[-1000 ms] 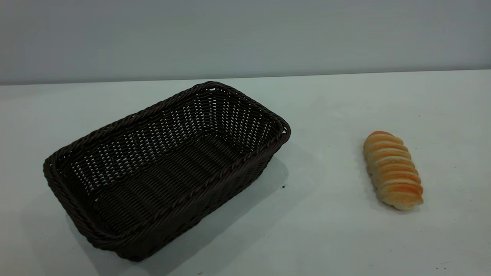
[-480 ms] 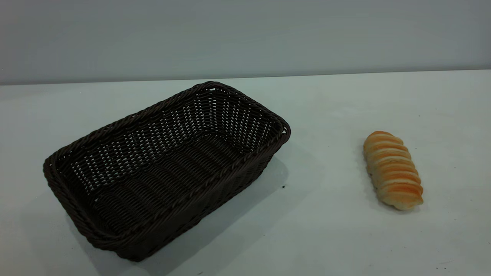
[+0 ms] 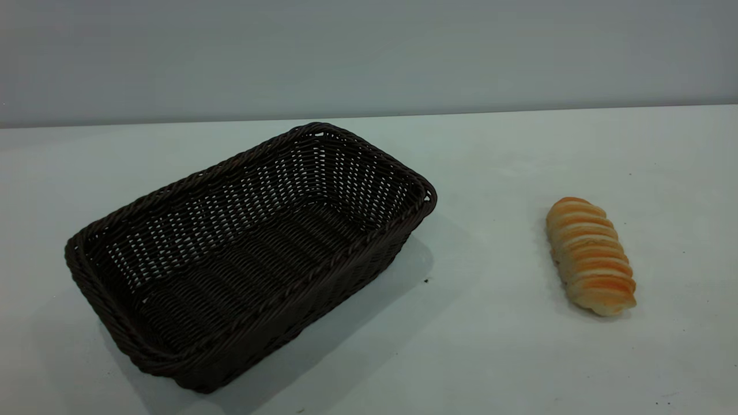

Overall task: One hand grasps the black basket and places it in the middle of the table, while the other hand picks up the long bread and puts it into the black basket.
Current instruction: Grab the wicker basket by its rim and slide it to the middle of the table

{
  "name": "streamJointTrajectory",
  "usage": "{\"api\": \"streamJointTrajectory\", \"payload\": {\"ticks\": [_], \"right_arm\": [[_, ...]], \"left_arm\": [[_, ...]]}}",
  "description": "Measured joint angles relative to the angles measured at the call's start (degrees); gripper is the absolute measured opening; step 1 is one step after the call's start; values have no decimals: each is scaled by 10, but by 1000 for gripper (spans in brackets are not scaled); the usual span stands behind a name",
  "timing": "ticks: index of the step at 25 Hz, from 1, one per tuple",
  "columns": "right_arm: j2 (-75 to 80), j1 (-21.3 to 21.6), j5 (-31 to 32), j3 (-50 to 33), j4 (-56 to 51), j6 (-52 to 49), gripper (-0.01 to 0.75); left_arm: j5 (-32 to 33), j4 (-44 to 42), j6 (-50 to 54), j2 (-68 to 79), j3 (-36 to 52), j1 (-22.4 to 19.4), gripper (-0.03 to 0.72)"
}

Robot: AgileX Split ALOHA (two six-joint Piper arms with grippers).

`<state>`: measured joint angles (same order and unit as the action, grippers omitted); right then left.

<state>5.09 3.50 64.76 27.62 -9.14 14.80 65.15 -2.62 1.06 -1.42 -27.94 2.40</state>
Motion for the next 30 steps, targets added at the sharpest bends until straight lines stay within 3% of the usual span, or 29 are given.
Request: {"api": "streamJointTrajectory", "payload": {"ticks": [20, 25, 30], "right_arm": [[0, 0, 0, 0, -22, 3, 238], [0, 0, -8, 0, -86, -11, 238], [0, 0, -35, 0, -142, -18, 238]], "left_arm": [[-5, 33, 38, 0, -1, 0, 585], [-73, 52, 152, 23, -5, 0, 585], [-179, 66, 228, 173, -5, 0, 585]]}}
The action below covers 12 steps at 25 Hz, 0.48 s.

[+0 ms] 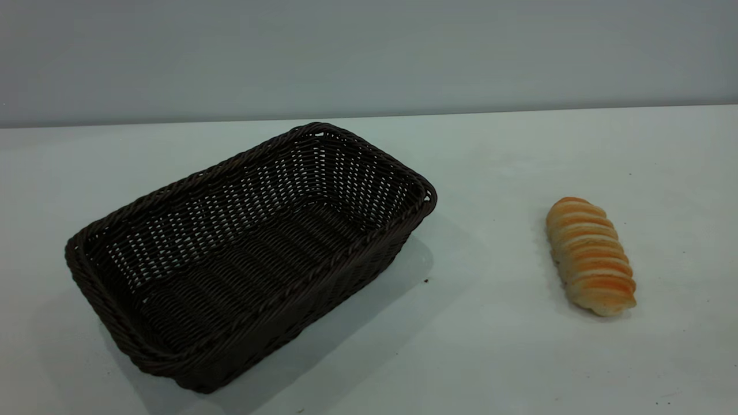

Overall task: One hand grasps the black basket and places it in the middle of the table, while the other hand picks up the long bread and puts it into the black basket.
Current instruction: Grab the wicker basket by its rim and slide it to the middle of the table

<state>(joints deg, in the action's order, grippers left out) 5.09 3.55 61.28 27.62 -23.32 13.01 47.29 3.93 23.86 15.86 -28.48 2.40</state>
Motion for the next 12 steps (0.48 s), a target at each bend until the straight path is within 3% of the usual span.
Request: {"api": "streamJointTrajectory", "payload": {"ticks": [12], "right_arm": [[0, 0, -41, 0, -69, -2, 238]], "left_arm": [[-221, 76, 37, 449, 0, 0, 585]]}}
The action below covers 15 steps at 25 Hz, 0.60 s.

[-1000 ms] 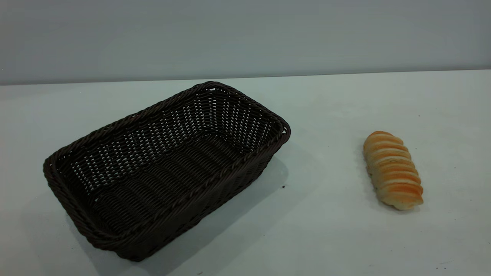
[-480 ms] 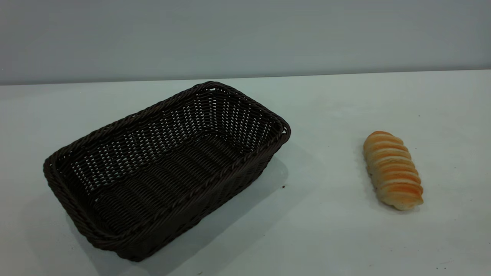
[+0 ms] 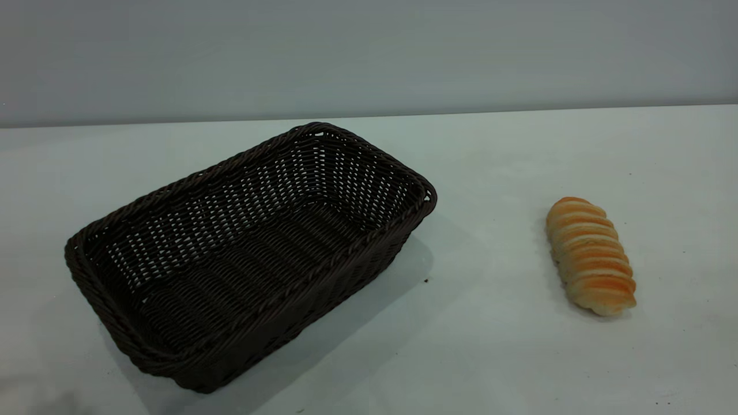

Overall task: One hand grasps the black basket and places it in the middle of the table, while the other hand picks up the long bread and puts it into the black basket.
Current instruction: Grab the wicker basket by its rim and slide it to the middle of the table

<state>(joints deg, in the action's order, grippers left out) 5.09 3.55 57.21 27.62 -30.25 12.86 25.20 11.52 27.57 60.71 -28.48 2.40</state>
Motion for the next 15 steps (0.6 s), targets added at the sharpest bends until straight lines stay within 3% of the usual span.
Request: {"api": "streamJointTrajectory", "payload": {"ticks": [4, 9, 15], "right_arm": [[0, 0, 0, 0, -2, -1, 238], [0, 0, 0, 0, -4, -1, 238], [0, 0, 0, 0, -4, -2, 238]], "left_arm": [[-78, 29, 2, 91, 0, 0, 585], [-127, 31, 2, 188, 0, 3, 585], [-190, 34, 11, 257, -1, 56, 585]]}}
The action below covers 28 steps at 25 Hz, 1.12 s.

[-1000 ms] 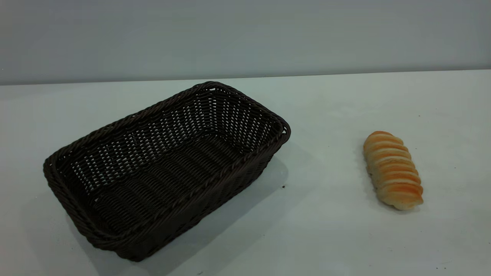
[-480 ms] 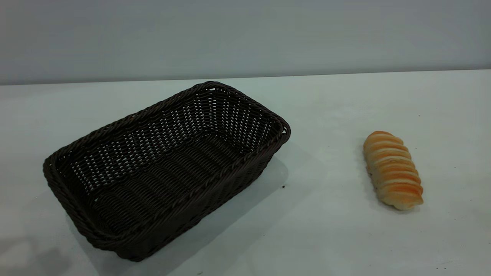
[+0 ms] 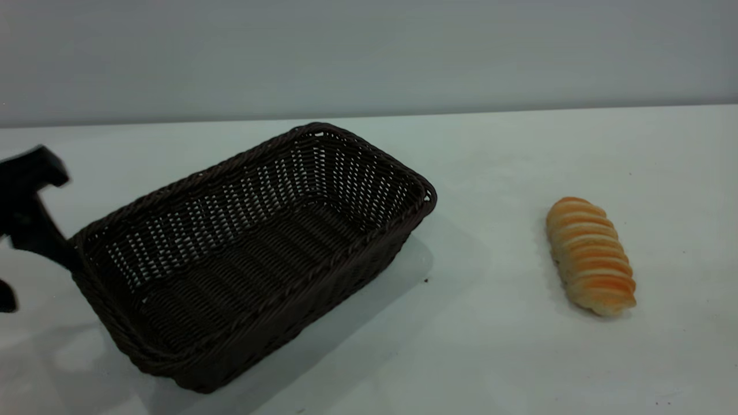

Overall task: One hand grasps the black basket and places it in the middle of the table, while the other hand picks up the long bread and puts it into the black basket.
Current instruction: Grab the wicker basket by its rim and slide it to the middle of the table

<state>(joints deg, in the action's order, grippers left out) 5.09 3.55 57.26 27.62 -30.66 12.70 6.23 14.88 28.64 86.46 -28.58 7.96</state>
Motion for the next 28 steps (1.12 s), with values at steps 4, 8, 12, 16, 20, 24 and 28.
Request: {"api": "streamJointTrajectory", "payload": {"ticks": [4, 8, 12, 16, 20, 24, 28], "right_arm": [[0, 0, 7, 0, 0, 0, 238], [0, 0, 8, -2, 0, 1, 239], [0, 0, 9, -5, 0, 1, 239], [0, 0, 9, -6, 0, 1, 239], [0, 0, 10, -6, 0, 1, 239], [0, 0, 10, -6, 0, 1, 239], [0, 0, 10, -6, -1, 2, 239]], "left_arm": [[-31, 3, 23, 30, -2, 23, 585], [-47, 3, 32, 53, -4, 28, 585], [-69, 3, 38, 69, -4, 28, 585], [-92, 3, 50, 93, -4, 30, 585], [-125, 3, 54, 125, -10, 47, 585], [-133, 4, 59, 167, -37, 63, 585], [-132, 4, 60, 210, -62, 79, 585]]}}
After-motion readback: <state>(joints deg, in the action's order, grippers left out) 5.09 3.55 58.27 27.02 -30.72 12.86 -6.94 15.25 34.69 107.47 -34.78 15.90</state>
